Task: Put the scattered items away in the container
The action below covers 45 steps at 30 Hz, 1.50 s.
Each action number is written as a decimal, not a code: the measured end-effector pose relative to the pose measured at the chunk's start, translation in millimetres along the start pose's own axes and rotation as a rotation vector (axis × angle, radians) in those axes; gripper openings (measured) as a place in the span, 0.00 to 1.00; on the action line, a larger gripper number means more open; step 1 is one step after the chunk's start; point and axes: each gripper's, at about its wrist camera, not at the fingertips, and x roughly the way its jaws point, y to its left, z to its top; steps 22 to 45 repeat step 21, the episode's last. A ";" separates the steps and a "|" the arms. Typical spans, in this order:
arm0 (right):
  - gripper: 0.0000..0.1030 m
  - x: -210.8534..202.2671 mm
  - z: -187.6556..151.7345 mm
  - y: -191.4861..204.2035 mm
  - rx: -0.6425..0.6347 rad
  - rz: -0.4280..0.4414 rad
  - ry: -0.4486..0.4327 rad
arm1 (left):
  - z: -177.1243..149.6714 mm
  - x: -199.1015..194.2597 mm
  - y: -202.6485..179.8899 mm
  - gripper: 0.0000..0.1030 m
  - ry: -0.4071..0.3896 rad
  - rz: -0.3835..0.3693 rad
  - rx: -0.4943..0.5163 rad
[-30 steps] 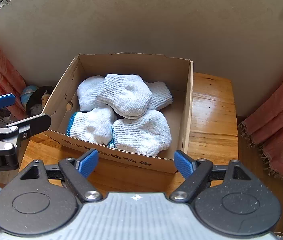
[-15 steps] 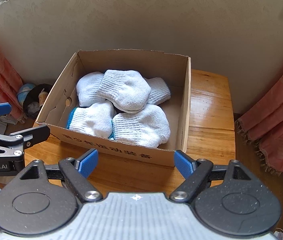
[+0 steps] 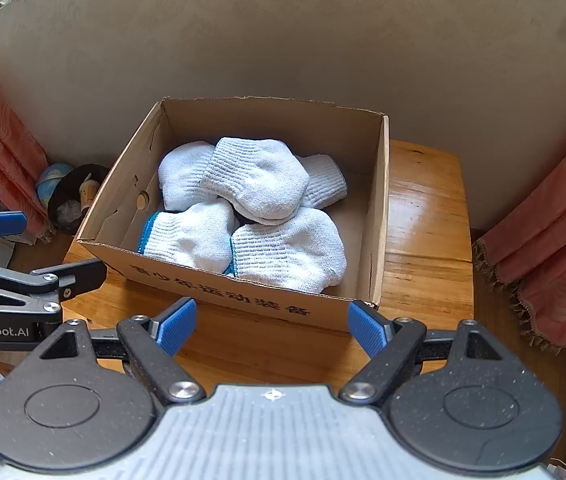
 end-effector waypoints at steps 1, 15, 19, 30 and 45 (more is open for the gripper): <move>0.84 0.4 0.1 -0.1 -0.001 0.001 0.001 | 0.3 0.2 0.1 0.99 0.003 -0.003 -0.002; 0.84 2.1 1.8 -3.4 0.004 0.005 0.004 | 2.9 4.4 0.1 0.99 0.033 -0.003 -0.007; 0.84 4.3 1.7 -3.0 0.002 0.005 0.010 | 3.2 4.9 4.0 0.99 0.030 -0.012 -0.029; 0.84 5.2 1.8 -3.0 0.003 0.006 0.012 | 3.4 5.1 5.5 0.99 0.030 -0.020 -0.034; 0.84 5.2 1.8 -3.0 0.003 0.006 0.012 | 3.4 5.1 5.5 0.99 0.030 -0.020 -0.034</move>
